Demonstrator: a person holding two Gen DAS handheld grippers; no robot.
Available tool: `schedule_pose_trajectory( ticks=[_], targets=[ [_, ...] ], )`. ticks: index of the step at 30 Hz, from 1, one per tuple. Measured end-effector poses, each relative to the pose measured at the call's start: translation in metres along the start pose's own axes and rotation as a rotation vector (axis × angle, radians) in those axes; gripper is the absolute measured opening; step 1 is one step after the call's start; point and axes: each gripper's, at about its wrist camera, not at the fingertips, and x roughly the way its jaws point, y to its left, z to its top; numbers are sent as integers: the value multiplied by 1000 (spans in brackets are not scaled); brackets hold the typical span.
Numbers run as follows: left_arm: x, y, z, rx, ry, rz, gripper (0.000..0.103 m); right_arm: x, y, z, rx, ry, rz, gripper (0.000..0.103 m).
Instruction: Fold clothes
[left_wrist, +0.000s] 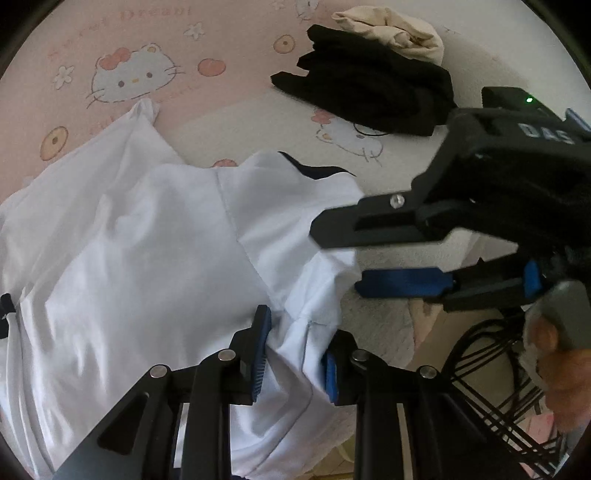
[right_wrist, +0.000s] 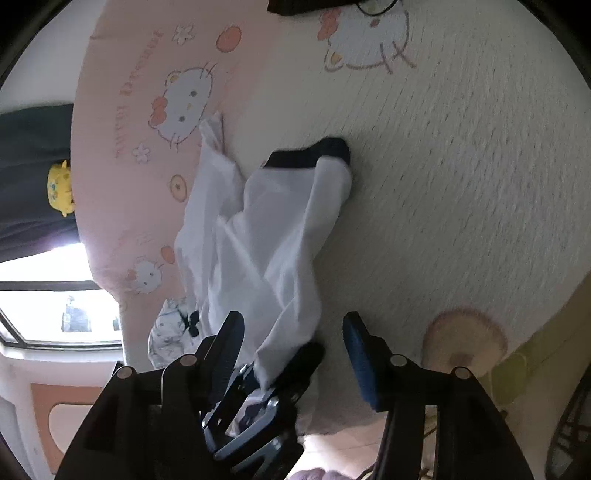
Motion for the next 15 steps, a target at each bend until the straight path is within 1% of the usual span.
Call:
schedule_pose_trajectory(
  ticks=[3, 6, 8, 13, 14, 15],
  targets=[
    [-2, 3, 0, -10, 5, -6, 22, 6, -11, 9, 75, -2, 84, 55],
    [-3, 2, -1, 1, 7, 3, 22, 16, -16, 15, 115, -2, 132, 55],
    [-3, 2, -1, 4, 8, 5, 22, 19, -16, 19, 122, -7, 152, 55],
    [-6, 2, -2, 2, 9, 7, 22, 21, -17, 28, 171, -12, 162, 54],
    [-6, 2, -2, 1, 10, 7, 22, 22, -19, 29, 184, -18, 158, 50],
    [-7, 2, -2, -1, 10, 6, 22, 23, -21, 30, 196, -23, 150, 40]
  ],
)
